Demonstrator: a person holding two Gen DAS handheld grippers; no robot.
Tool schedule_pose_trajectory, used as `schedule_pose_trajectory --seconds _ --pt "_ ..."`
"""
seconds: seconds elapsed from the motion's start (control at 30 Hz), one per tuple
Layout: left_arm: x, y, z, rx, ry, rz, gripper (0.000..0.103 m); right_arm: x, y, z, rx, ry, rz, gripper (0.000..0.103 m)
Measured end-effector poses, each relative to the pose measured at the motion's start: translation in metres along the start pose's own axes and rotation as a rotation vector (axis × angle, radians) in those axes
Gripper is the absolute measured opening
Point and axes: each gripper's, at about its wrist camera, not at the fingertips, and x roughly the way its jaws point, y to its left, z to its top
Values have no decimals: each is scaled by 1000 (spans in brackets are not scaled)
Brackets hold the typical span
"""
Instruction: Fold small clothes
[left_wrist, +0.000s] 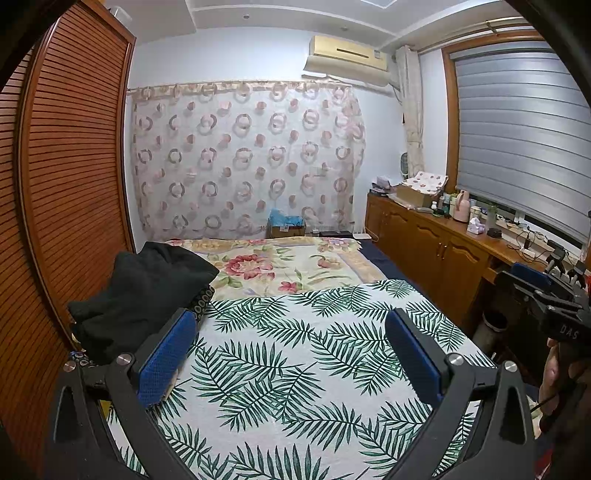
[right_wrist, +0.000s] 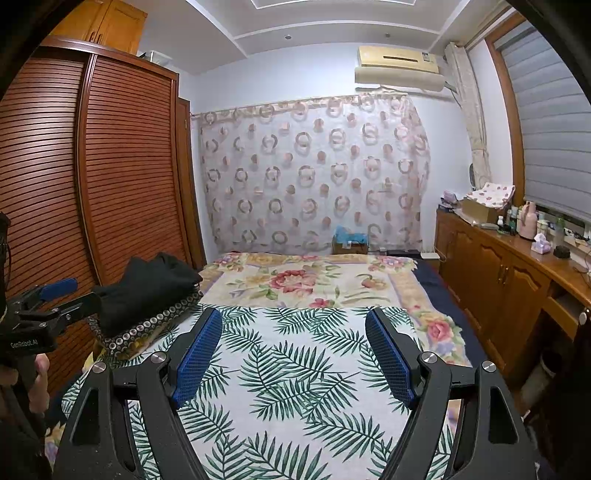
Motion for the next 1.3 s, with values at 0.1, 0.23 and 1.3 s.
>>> schedule_pose_trajectory --seconds 0.1,0.23,1.3 --pt "-1 1 0 -1 -1 1 102 0 -1 0 0 1 0 82" --pt "-2 2 1 -1 -2 3 102 0 -2 0 -1 -1 1 82" --pt "-1 2 -2 3 -6 3 102 2 0 -2 2 -4 3 82"
